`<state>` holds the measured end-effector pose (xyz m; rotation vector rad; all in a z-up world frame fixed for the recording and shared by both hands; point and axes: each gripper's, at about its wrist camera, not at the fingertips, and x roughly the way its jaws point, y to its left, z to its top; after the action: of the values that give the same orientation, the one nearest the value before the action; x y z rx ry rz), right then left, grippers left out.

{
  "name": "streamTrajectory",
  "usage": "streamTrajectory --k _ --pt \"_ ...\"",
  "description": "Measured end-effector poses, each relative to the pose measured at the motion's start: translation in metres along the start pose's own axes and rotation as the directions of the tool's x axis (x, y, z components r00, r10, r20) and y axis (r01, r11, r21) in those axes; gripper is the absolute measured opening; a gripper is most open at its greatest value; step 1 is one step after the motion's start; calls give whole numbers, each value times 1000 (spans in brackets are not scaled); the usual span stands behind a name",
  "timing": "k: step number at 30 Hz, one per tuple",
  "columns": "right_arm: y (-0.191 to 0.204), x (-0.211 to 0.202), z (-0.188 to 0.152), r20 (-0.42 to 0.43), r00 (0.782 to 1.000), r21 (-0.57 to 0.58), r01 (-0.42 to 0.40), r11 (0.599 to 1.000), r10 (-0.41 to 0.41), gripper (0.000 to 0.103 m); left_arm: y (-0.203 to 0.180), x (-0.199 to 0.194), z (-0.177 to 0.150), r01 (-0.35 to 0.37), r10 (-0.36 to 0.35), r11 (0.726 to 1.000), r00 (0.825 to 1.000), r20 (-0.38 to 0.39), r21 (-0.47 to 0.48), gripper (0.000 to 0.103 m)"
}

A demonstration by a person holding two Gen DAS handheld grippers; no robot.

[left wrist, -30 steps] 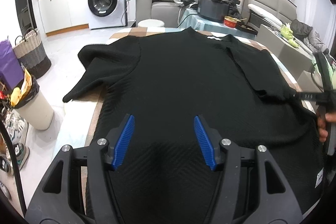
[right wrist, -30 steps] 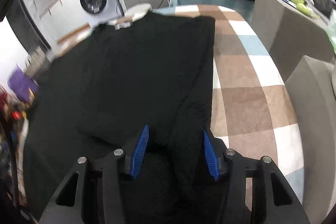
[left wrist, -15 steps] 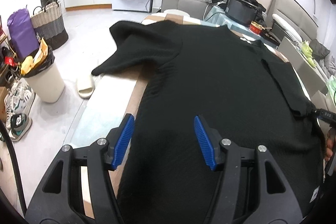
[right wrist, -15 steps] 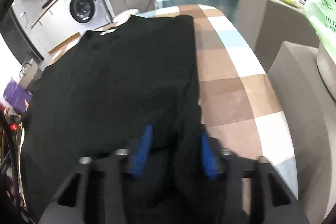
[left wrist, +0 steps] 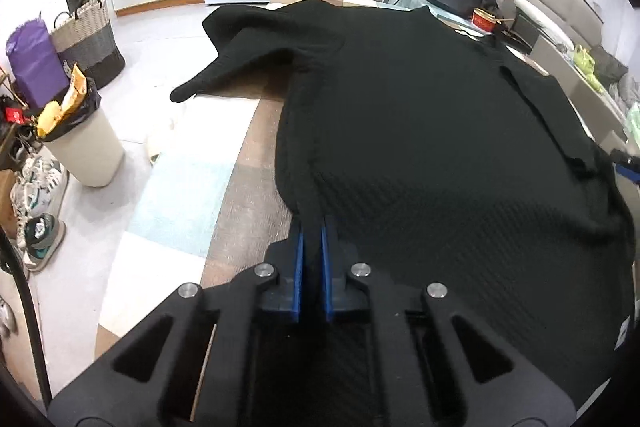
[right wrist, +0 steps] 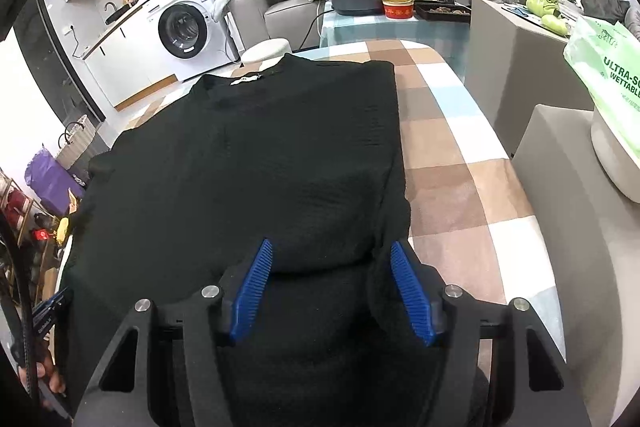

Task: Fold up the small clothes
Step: 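Grasp the opposite side edge of the shirt with the left gripper, then fold the held side over toward the shirt center with the left gripper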

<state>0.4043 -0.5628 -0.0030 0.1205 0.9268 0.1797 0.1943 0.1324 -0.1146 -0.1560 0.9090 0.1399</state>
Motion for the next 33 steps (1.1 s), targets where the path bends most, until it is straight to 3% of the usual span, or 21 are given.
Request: streamTrajectory --k 6,9,10,12,13,14,16,21,25,27,28,30,31,33 --pt "-1 2 -5 -5 1000 3 -4 1000 4 63 -1 -20 -23 27 -28 999 999 -16 -18 5" --pt "0 4 -7 -11 1000 -5 -8 1000 7 63 10 -27 -25 69 -72 994 997 -35 -89 5" --pt "0 4 -8 -11 1000 -7 -10 1000 10 63 16 -30 -21 80 -84 989 996 -33 -124 10" --pt "1 2 -7 -5 1000 -4 -20 1000 20 63 31 -33 -11 90 -93 977 996 -7 -192 30" --pt "1 1 -6 -2 1000 -4 -23 1000 23 63 44 -34 0 71 -67 968 997 23 -240 50" --pt "0 -1 -6 3 1000 -3 -25 1000 25 63 54 -33 9 56 -43 960 998 52 -276 61" --pt "0 -4 -5 16 999 2 -28 1000 28 63 73 -25 27 59 -30 938 996 89 -342 65" --pt "-5 -10 -5 35 999 24 -19 1000 18 63 122 27 64 91 -78 856 996 48 -509 65" --pt "-6 -18 -6 52 999 34 -9 999 7 63 144 65 71 55 -90 795 996 -28 -604 65" --pt "-6 -21 -6 57 998 37 -4 999 2 63 150 79 72 75 -122 767 992 -30 -637 65" --pt "-6 -22 -7 60 998 42 -2 999 -1 63 152 83 73 101 -146 747 989 -13 -658 60" --pt "-6 -24 -8 63 998 43 -3 999 0 63 155 83 76 149 -171 726 985 34 -672 37" --pt "-6 -25 -8 65 998 43 0 999 -3 63 153 80 80 159 -159 732 985 61 -662 20" --pt "-7 -26 -9 68 998 50 4 999 -8 63 147 72 86 148 -120 759 989 88 -634 14"
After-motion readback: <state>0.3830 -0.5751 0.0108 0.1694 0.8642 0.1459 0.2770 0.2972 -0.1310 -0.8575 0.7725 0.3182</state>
